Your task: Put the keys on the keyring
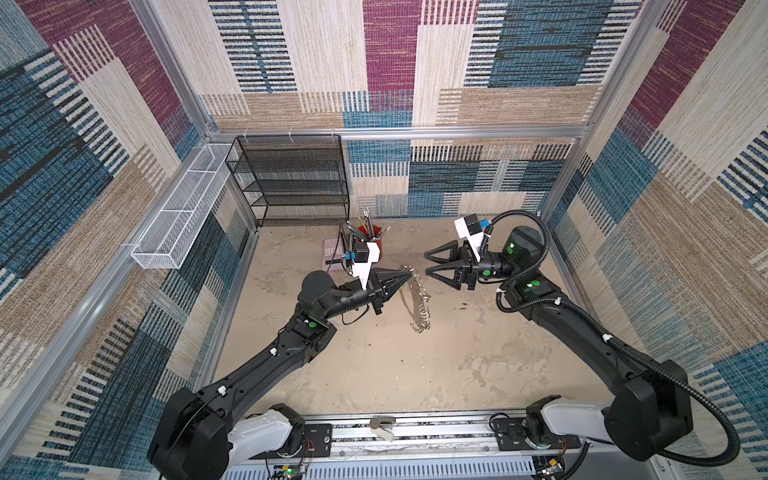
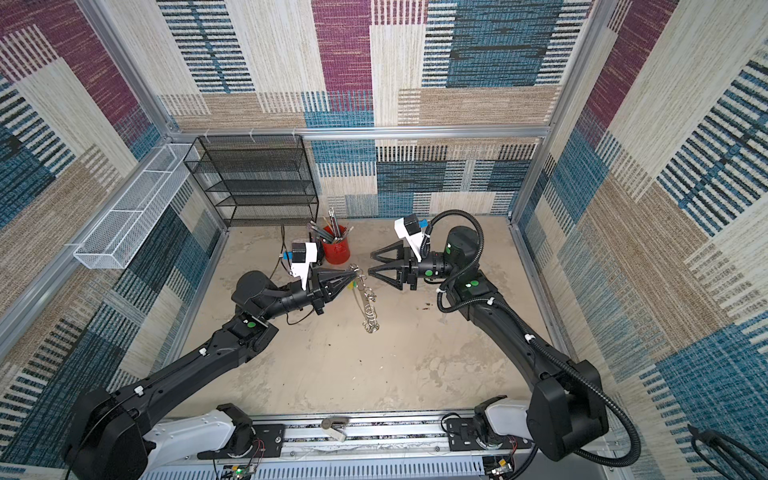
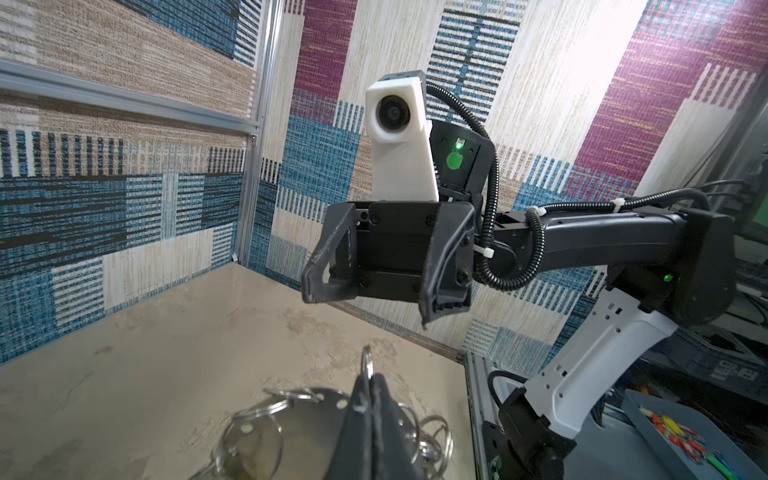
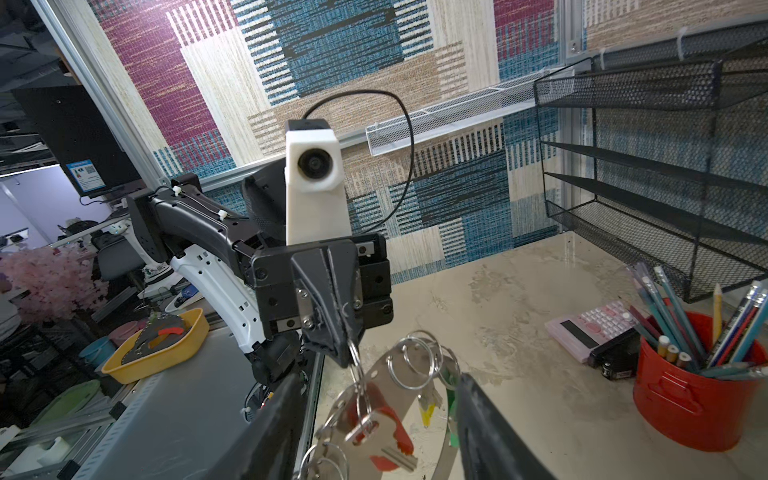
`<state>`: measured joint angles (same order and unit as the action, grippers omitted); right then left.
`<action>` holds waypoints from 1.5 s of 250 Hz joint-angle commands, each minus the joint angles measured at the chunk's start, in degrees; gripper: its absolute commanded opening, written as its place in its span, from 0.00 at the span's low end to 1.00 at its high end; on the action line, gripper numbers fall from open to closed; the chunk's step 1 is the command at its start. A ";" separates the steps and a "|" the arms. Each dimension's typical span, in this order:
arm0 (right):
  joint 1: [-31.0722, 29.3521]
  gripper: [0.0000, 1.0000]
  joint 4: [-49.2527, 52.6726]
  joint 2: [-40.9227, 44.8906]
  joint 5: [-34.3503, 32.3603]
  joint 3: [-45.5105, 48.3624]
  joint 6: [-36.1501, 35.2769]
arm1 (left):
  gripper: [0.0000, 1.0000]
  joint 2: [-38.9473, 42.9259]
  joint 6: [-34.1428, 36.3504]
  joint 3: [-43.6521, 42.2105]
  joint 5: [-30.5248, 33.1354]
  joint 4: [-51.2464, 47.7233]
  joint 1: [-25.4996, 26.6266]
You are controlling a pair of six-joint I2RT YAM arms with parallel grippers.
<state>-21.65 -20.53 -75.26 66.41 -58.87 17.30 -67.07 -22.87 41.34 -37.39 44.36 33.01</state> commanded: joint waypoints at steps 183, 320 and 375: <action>-3.31 0.10 -2.28 -2.66 2.05 -1.25 1.32 | 0.00 -3.82 -3.76 -5.17 7.15 22.59 2.47; -3.27 0.00 5.85 -0.97 -3.80 -2.60 -4.85 | 0.22 -2.48 -6.56 -3.87 4.84 7.85 1.56; -3.31 0.00 12.90 -0.19 -6.50 -3.99 -9.72 | 0.35 4.82 -4.52 0.32 -1.22 -16.16 -3.99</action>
<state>-24.95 -11.66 -76.18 62.11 -61.95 11.49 -65.80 -29.67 38.61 -33.61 44.18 31.53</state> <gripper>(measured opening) 0.051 0.319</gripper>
